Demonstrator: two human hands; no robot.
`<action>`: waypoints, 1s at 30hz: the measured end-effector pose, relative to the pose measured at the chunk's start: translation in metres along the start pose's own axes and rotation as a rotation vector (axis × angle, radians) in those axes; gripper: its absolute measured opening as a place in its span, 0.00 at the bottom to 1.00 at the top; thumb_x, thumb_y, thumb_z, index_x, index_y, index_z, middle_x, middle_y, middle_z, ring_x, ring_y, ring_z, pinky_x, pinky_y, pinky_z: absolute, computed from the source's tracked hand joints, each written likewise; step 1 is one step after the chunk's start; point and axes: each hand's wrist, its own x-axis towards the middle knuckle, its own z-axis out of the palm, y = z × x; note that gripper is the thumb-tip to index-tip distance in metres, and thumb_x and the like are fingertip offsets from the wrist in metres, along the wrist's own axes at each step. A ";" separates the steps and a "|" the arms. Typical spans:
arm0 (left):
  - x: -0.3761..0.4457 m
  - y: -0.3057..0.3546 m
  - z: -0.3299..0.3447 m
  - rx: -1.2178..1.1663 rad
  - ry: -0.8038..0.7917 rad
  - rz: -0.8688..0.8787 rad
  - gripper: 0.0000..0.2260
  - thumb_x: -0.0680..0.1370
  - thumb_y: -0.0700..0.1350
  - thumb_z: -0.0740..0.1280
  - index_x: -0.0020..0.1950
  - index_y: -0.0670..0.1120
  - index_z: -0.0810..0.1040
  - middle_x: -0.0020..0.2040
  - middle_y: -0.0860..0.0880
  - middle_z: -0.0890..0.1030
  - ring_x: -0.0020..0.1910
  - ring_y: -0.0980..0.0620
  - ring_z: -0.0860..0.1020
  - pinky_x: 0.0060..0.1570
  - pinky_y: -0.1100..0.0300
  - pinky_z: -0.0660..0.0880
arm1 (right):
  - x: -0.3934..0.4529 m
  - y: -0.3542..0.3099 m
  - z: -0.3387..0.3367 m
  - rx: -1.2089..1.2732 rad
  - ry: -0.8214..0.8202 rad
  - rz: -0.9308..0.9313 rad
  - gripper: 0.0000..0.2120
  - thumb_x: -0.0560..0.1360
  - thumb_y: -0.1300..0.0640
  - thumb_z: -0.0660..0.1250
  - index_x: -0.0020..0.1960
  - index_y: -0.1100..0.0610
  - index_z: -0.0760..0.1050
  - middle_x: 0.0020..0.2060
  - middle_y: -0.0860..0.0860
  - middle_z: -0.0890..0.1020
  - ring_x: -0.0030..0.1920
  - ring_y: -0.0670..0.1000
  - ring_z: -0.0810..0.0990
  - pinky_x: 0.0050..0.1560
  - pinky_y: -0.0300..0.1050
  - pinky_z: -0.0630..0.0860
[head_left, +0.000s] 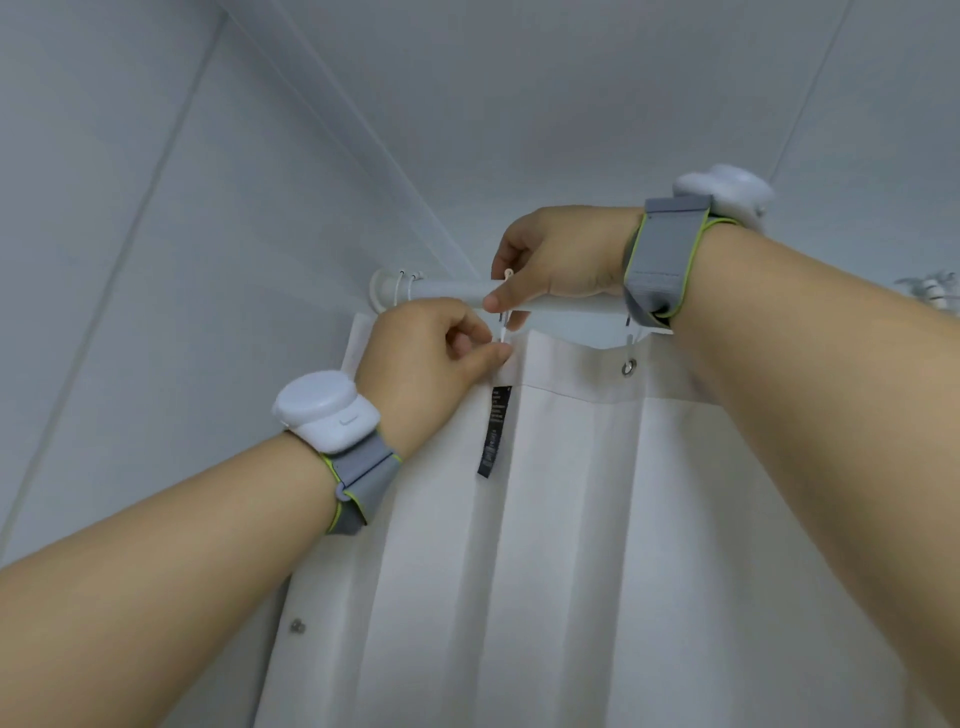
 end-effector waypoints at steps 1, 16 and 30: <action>0.000 0.000 0.002 -0.052 -0.016 -0.032 0.05 0.71 0.49 0.74 0.40 0.48 0.82 0.31 0.55 0.77 0.28 0.61 0.71 0.33 0.71 0.67 | 0.001 0.000 0.001 0.003 0.002 -0.001 0.16 0.70 0.45 0.73 0.51 0.54 0.78 0.39 0.46 0.86 0.48 0.45 0.83 0.58 0.44 0.72; 0.002 0.002 0.019 -0.428 -0.068 -0.286 0.07 0.75 0.38 0.70 0.37 0.45 0.79 0.29 0.48 0.79 0.29 0.53 0.78 0.36 0.60 0.79 | 0.008 0.002 0.011 -0.103 0.030 0.016 0.18 0.73 0.44 0.69 0.48 0.60 0.80 0.35 0.46 0.84 0.42 0.47 0.84 0.35 0.36 0.68; -0.002 0.017 0.022 -0.461 0.020 -0.297 0.07 0.75 0.39 0.70 0.37 0.47 0.80 0.28 0.51 0.79 0.23 0.62 0.74 0.35 0.66 0.76 | 0.007 0.003 0.008 -0.131 0.065 -0.051 0.15 0.73 0.51 0.71 0.48 0.63 0.82 0.28 0.44 0.80 0.33 0.46 0.80 0.19 0.24 0.61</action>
